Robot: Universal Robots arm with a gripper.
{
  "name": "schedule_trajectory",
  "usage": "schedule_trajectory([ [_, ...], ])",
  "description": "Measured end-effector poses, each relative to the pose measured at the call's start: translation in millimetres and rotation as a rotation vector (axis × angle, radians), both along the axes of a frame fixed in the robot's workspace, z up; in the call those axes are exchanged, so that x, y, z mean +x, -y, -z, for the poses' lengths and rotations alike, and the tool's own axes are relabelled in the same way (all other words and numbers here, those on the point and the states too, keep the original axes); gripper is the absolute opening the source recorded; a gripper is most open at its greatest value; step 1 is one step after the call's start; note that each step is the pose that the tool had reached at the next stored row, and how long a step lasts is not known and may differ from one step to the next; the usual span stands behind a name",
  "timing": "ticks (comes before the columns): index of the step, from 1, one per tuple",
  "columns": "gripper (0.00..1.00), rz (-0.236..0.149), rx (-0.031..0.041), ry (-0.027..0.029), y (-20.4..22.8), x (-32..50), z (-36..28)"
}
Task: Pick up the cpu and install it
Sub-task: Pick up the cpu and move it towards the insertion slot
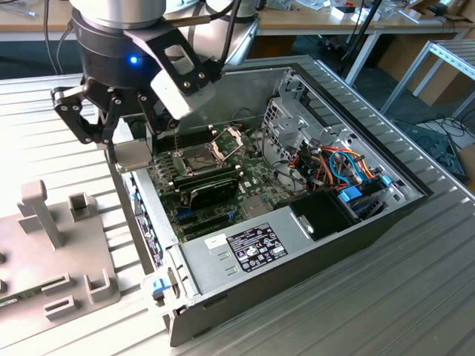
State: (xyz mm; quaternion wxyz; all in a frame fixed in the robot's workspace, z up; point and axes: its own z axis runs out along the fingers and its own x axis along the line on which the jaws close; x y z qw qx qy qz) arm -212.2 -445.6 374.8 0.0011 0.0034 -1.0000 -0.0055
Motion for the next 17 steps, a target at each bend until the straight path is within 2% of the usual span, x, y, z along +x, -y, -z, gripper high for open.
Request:
schedule_trajectory([
  [7,0.55,0.0,0.0001,0.0001,0.0,19.4,0.0],
  [12,0.55,0.0,0.0001,0.0,0.0,37.9,0.0],
  [14,0.55,0.0,0.0001,0.0,0.0,42.7,0.1],
  [17,0.55,0.0,0.0001,0.0,0.0,55.4,0.0],
])
